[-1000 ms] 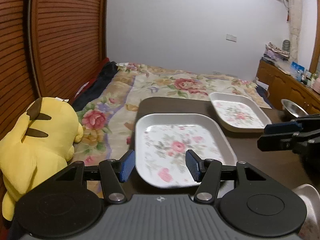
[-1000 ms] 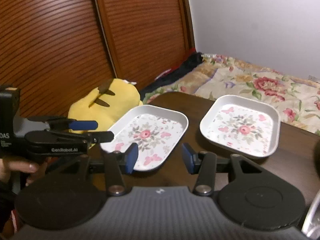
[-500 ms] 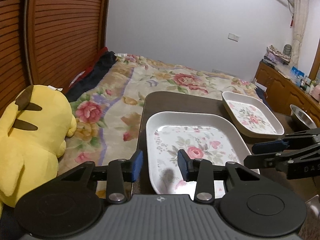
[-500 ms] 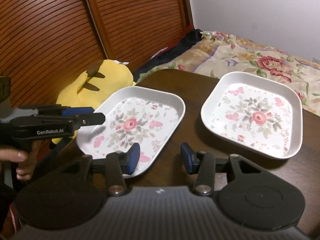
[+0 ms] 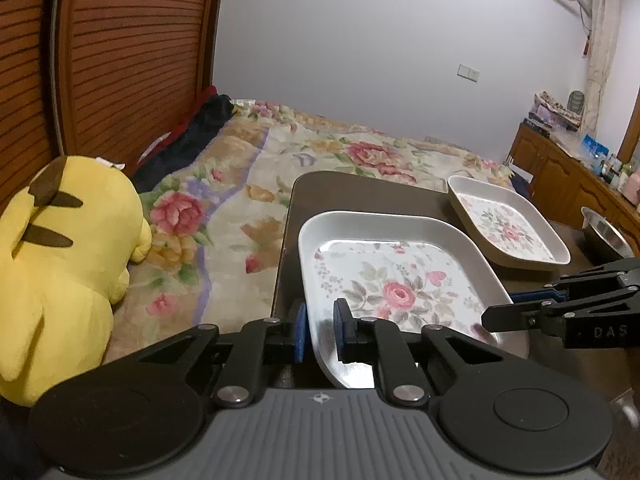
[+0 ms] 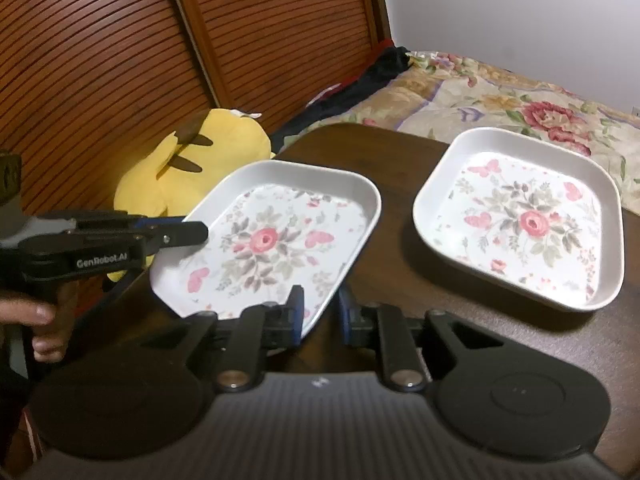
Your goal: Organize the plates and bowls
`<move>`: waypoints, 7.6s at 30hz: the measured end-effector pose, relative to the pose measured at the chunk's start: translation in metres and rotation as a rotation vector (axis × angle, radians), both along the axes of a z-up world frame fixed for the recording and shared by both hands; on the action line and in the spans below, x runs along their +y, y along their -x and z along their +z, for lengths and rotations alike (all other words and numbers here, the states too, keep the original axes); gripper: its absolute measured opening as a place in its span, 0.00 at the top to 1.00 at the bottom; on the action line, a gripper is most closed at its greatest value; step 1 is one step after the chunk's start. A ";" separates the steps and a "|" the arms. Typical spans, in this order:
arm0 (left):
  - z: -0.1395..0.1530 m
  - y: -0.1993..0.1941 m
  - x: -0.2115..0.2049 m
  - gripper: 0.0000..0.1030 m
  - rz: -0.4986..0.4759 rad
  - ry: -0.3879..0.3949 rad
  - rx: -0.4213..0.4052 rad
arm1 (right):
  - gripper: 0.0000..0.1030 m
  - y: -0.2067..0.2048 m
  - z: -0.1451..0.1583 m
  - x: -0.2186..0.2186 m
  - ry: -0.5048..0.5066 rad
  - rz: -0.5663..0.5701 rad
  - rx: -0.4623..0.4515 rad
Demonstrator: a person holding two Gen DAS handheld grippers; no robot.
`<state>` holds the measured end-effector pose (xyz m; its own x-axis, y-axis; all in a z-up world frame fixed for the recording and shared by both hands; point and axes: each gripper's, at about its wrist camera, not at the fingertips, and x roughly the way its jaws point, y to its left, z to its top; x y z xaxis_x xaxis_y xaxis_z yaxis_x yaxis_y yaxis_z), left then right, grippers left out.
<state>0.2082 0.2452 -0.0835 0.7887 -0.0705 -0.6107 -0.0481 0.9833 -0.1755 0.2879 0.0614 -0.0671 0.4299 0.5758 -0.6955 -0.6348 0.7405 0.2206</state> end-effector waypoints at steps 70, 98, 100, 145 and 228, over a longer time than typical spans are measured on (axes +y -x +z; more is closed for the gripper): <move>0.090 0.121 -0.139 0.86 -0.218 -0.061 -0.175 | 0.87 0.131 0.059 -0.162 -0.223 -0.257 -0.178; 0.046 0.156 -0.158 0.86 -0.262 -0.010 -0.070 | 0.87 0.177 0.016 -0.187 -0.228 -0.316 -0.074; 0.045 0.158 -0.158 0.86 -0.262 -0.010 -0.067 | 0.87 0.178 0.015 -0.186 -0.225 -0.314 -0.078; 0.010 0.153 -0.153 0.86 -0.222 -0.101 0.008 | 0.85 0.194 -0.013 -0.162 -0.139 -0.331 -0.157; 0.006 -0.124 -0.110 0.84 -0.238 -0.040 0.076 | 0.82 -0.101 0.013 -0.114 0.124 -0.224 0.079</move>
<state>0.3325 0.1354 -0.0771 0.7043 -0.2233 -0.6739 0.1739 0.9746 -0.1413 0.3886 -0.0526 -0.0540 0.4784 0.3803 -0.7915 -0.4363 0.8852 0.1616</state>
